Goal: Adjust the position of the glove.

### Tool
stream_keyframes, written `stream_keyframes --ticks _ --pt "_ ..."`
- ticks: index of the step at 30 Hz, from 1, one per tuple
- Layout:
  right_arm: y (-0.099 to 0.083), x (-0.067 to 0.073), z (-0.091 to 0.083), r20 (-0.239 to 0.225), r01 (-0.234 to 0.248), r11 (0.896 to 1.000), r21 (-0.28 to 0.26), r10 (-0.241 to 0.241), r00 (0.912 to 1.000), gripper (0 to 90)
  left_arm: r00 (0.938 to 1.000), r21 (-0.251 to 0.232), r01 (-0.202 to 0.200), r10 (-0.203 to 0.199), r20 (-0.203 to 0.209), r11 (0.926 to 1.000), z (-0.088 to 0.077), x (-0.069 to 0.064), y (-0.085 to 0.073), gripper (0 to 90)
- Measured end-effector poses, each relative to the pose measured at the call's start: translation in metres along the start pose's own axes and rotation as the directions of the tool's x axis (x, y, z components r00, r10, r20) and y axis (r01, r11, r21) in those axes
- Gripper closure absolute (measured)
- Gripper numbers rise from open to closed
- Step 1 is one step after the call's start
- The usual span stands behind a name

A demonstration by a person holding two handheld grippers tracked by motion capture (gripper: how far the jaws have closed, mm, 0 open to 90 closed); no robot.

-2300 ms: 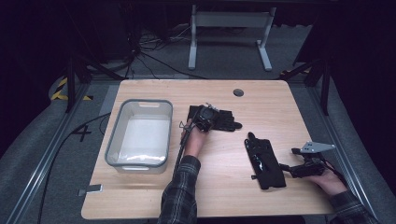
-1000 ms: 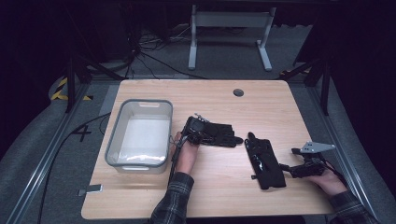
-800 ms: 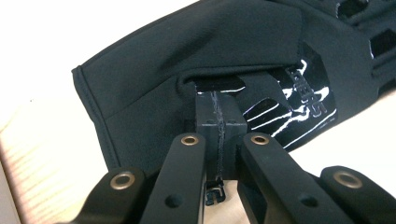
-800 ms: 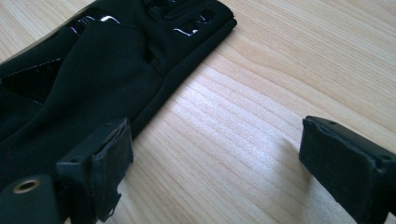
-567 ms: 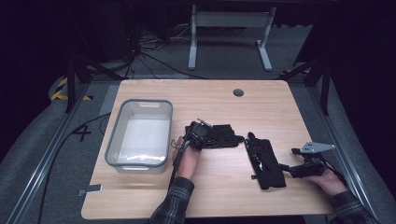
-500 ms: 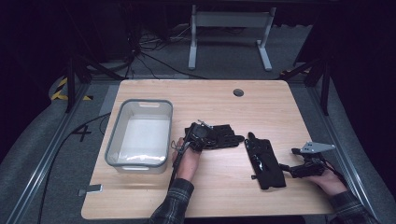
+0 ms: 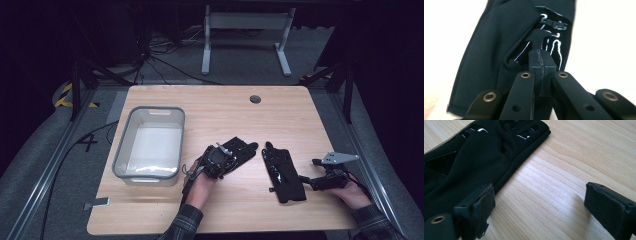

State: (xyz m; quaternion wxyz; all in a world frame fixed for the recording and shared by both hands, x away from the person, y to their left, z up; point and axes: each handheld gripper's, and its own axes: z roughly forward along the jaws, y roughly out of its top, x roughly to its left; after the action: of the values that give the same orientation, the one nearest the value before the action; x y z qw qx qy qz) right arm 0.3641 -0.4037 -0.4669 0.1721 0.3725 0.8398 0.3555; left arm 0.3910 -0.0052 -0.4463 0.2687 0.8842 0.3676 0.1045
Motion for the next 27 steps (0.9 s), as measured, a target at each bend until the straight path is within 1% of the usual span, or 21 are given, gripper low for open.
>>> stream_keyframes --ticks 1,4,5,6,7,8,9,11,15,16,18,19,21,23,24,25,27 --pt "0.000 0.000 0.000 0.000 0.000 1.000 0.000 0.000 1.0000 10.2 0.9997 -0.010 -0.006 0.006 0.024 0.9999 0.000 -0.004 -0.003 89.9" --pt "0.000 0.000 0.000 -0.001 0.000 1.000 0.000 0.000 1.0000 10.2 0.9973 -0.019 -0.026 0.027 0.068 0.9995 -0.001 -0.011 -0.005 89.9" --pt "0.000 0.000 0.000 -0.001 0.001 1.000 0.000 -0.001 1.0000 10.1 0.9962 -0.021 -0.034 0.036 0.080 0.9992 -0.001 -0.012 -0.005 89.9" --pt "0.000 0.000 0.000 -0.001 0.001 1.000 0.000 -0.001 1.0000 10.1 0.9962 -0.021 -0.034 0.036 0.080 0.9992 -0.001 -0.012 -0.005 89.9" --pt "0.000 0.000 0.000 -0.001 0.001 1.000 0.000 -0.001 1.0000 10.1 0.9917 -0.028 -0.052 0.055 0.116 0.9983 0.001 -0.019 -0.004 89.9" --pt "0.000 0.000 0.000 -0.001 0.001 1.000 0.000 -0.001 1.0000 10.1 0.9896 -0.032 -0.056 0.060 0.131 0.9979 0.002 -0.021 -0.003 89.9" --pt "0.000 0.000 0.000 -0.001 0.001 1.000 0.000 -0.001 1.0000 10.1 0.9896 -0.032 -0.056 0.060 0.131 0.9979 0.002 -0.021 -0.003 89.9" --pt "0.000 0.000 0.000 -0.001 0.001 1.000 0.000 -0.001 1.0000 10.1 0.9837 -0.041 -0.067 0.072 0.165 0.9969 0.004 -0.026 -0.001 89.9" --pt "0.000 0.000 0.000 -0.001 0.001 1.000 0.001 -0.001 1.0000 10.1 0.9756 -0.054 -0.082 0.091 0.200 0.9952 0.008 -0.035 0.002 89.9" --pt "0.000 0.000 0.000 -0.001 0.003 1.000 -0.001 -0.003 1.0000 10.1 0.9715 -0.058 -0.087 0.098 0.216 0.9945 0.009 -0.038 0.003 89.9" --pt "0.000 0.000 0.000 -0.001 0.003 1.000 -0.001 -0.003 1.0000 10.0 0.9665 -0.062 -0.095 0.107 0.233 0.9935 0.010 -0.041 0.004 89.9" --pt "0.000 0.000 0.000 -0.001 0.003 1.000 0.000 -0.003 1.0000 10.0 0.9654 -0.064 -0.095 0.108 0.238 0.9934 0.010 -0.042 0.004 89.9" --pt "0.000 0.000 0.000 -0.001 0.002 1.000 0.000 -0.002 1.0000 10.1 0.9648 -0.068 -0.098 0.111 0.238 0.9929 0.009 -0.042 0.005 89.9" --pt "0.000 0.000 0.000 -0.001 0.001 1.000 0.000 -0.001 1.0000 10.1 0.9645 -0.083 -0.097 0.115 0.238 0.9918 0.004 -0.041 0.005 89.9" --pt "0.000 0.000 0.000 -0.002 0.002 1.000 0.000 -0.002 1.0000 10.1 0.9671 -0.101 -0.088 0.109 0.230 0.9910 -0.001 -0.039 0.005 89.9" --pt "0.000 0.000 0.000 -0.002 0.002 1.000 0.000 -0.002 1.0000 10.1 0.9684 -0.108 -0.086 0.108 0.225 0.9904 -0.003 -0.037 0.005 89.9" --pt "0.000 0.000 0.000 -0.001 0.004 1.000 0.000 -0.004 1.0000 10.0 0.9746 -0.134 -0.071 0.098 0.202 0.9884 -0.009 -0.032 0.004 89.9"
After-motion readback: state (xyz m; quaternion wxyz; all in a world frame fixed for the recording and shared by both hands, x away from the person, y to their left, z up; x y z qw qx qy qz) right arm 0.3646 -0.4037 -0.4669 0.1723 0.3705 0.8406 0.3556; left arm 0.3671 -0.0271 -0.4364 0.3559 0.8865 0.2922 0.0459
